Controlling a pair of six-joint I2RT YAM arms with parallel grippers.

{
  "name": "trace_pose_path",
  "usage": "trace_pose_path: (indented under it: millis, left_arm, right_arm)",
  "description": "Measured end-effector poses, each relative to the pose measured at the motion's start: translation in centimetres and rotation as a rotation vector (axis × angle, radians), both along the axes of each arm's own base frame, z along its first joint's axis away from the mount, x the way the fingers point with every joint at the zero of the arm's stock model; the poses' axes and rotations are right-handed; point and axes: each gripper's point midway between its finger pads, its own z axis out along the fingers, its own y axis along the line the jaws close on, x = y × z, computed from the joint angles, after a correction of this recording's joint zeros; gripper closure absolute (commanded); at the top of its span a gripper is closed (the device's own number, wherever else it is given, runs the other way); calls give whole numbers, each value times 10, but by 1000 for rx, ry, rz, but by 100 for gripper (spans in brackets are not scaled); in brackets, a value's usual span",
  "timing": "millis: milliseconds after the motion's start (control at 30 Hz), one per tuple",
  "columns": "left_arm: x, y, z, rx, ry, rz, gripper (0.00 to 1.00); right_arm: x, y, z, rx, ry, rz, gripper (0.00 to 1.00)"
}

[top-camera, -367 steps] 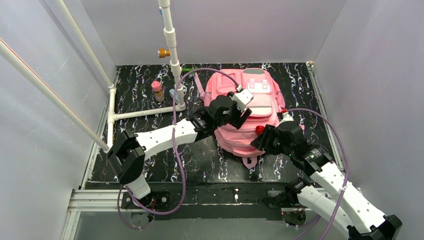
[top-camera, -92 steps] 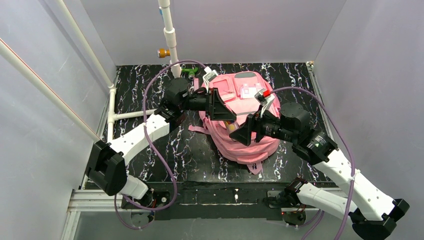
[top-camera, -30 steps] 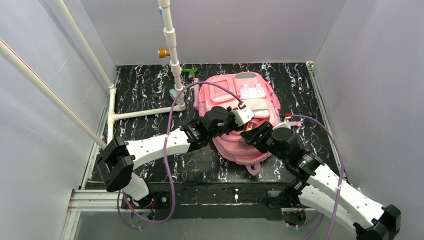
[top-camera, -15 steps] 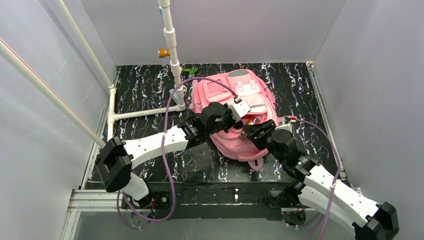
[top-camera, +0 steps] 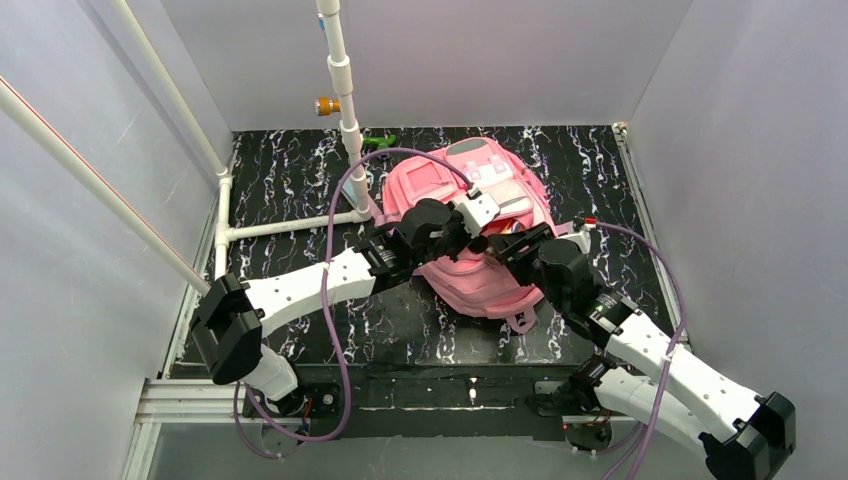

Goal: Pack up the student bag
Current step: Place the stationery in the student bag.

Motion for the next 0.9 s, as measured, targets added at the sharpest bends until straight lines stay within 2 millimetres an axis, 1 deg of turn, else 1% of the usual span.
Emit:
trace_pose_path:
  millis: [33,100,133,200,267,367,400,433,467,500,567,600,667,700,733,800,833,900]
  left_arm:
    - [0,0,0,-2,4,1,100]
    - [0,0,1,-8,11,5,100]
    - [-1,-1,1,-14,20,5,100]
    - [-9,-5,0,-24,58,-19,100]
    - [-13,-8,2,-42,84,-30,100]
    - [-16,-12,9,-72,120,-33,100]
    - [-18,-13,10,-84,137,-34,100]
    - [-19,-14,10,-89,148,-36,100]
    - [-21,-14,11,-98,162,-37,100]
    - [-22,-15,11,-103,176,-35,100]
    - [-23,-14,11,-116,211,-27,100]
    - [-23,-14,11,-122,226,-25,100]
    - [-25,-14,12,-146,266,-23,100]
    - [-25,-14,13,-159,290,-20,100]
    - [-25,-14,14,-170,309,-20,100]
    - [-24,-13,16,-194,347,-10,100]
    - [-23,-12,19,-206,363,-7,100]
    - [-20,-10,22,-223,384,5,100]
  right_arm:
    - [0,0,1,-5,4,1,38]
    - [1,0,4,-16,10,0,20]
    - [3,-1,9,-21,5,-10,15]
    - [12,-4,27,-20,-30,-41,12]
    - [14,-6,37,-23,-51,-48,9]
    - [14,-7,40,-39,-64,-40,9]
    - [14,-7,40,-48,-63,-37,10]
    - [13,-8,39,-58,-62,-33,15]
    - [12,-9,38,-69,-59,-29,24]
    - [11,-9,35,-89,-57,-20,29]
    - [9,-11,34,-108,-55,-11,31]
    - [7,-11,35,-112,-57,-4,35]
    - [4,-13,37,-119,-62,6,53]
    - [4,-13,38,-124,-67,9,58]
    - [3,-14,39,-127,-76,12,61]
    - [0,-19,40,-143,-99,14,62]
    - [-1,-22,38,-159,-110,13,58]
    - [0,-27,32,-211,-122,11,36]
